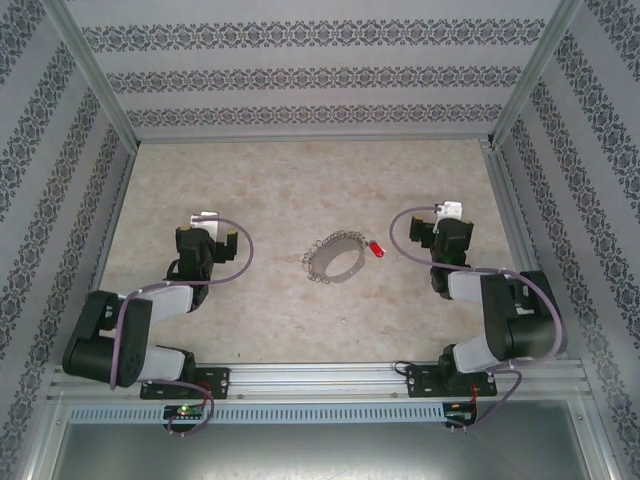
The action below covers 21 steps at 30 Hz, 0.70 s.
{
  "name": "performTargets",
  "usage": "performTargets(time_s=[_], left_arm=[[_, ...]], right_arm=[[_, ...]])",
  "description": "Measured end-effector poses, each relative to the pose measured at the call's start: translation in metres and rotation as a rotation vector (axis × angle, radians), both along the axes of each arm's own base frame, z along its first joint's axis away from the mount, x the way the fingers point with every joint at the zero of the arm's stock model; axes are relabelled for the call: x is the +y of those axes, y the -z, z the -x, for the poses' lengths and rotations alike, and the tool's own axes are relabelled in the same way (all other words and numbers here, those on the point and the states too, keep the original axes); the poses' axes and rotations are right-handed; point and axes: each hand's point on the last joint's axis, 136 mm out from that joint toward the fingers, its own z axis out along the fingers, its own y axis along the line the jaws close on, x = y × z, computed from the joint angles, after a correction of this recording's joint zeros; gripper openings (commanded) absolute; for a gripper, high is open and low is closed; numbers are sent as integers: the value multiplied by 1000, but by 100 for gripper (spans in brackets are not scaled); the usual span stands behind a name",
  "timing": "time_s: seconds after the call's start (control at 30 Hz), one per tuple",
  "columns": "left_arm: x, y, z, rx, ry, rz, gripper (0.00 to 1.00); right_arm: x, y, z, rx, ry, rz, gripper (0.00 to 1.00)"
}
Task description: Put the keys on the keyring
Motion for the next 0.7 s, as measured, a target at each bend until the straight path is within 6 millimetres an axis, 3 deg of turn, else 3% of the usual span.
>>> performTargets(time_s=[0.07,0.17,0.27,0.4,0.7], left_arm=[[-6,6,-3,4,35,5,100],[-6,11,-9,12,59,31,100],[7,10,-18,-17,35,58,100],[18,23,-23,8,10,99,100],[16,20,-25,-3,17,131,100]], right_arm=[[6,12,3,30,-39,-10,98],[9,3,-3,-10,-72,-34,98],[9,-3,-6,-34,-86,-45,98],[8,-7,-7,-52,-79,-41,98],[2,-11,-8,-68,-44,-26,98]])
